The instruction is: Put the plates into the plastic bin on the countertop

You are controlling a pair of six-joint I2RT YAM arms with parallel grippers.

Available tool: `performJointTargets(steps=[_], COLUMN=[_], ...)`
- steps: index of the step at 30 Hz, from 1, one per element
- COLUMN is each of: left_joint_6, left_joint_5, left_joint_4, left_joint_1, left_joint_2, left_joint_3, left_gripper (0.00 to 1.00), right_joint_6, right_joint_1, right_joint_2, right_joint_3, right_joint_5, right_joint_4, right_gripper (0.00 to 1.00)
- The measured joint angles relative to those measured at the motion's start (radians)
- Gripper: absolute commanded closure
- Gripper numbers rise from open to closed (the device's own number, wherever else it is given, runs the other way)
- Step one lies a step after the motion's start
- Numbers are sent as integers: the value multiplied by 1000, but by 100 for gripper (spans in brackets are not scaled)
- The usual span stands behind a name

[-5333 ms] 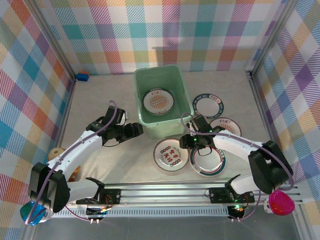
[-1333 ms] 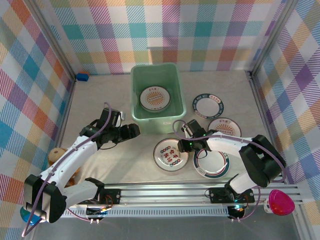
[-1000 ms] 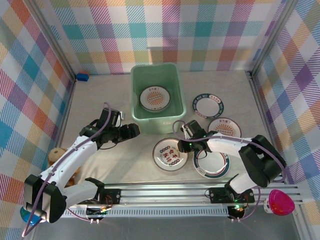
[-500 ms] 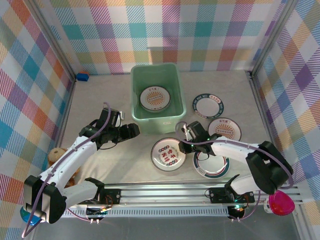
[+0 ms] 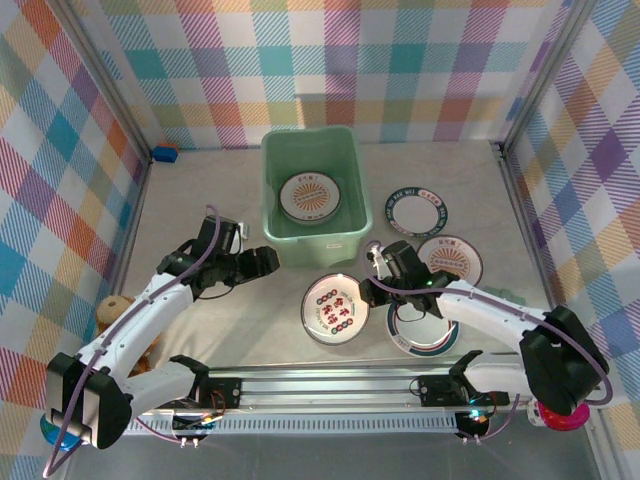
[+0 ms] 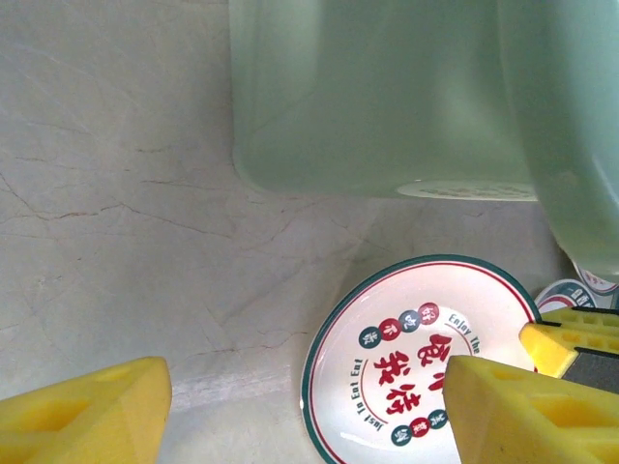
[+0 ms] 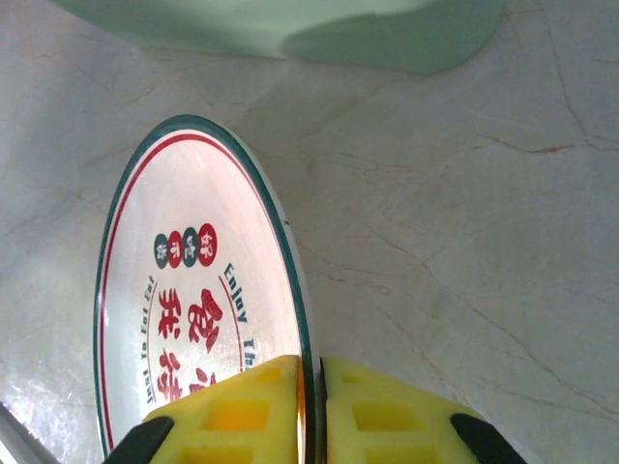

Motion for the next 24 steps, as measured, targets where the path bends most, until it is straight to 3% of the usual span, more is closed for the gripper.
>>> performJointTargets(steps=[11,14,24], left_joint_6=[0,0,0], left_joint_5=[0,0,0], left_joint_4=[0,0,2], left_joint_1=[0,0,0], left_joint_2=[-16,-31,-47], left_joint_3=[0,-7,-29], left_gripper=[26,26,26], right_joint_6=[19,25,79], right_joint_1=[0,0,-13], right_joint_2=[-47,-53,-126], right_joint_3=[0,0,0], right_joint_5=[-59,-75,-80], right_joint_4=[-21,-21,-24], right_gripper=[93,100,100])
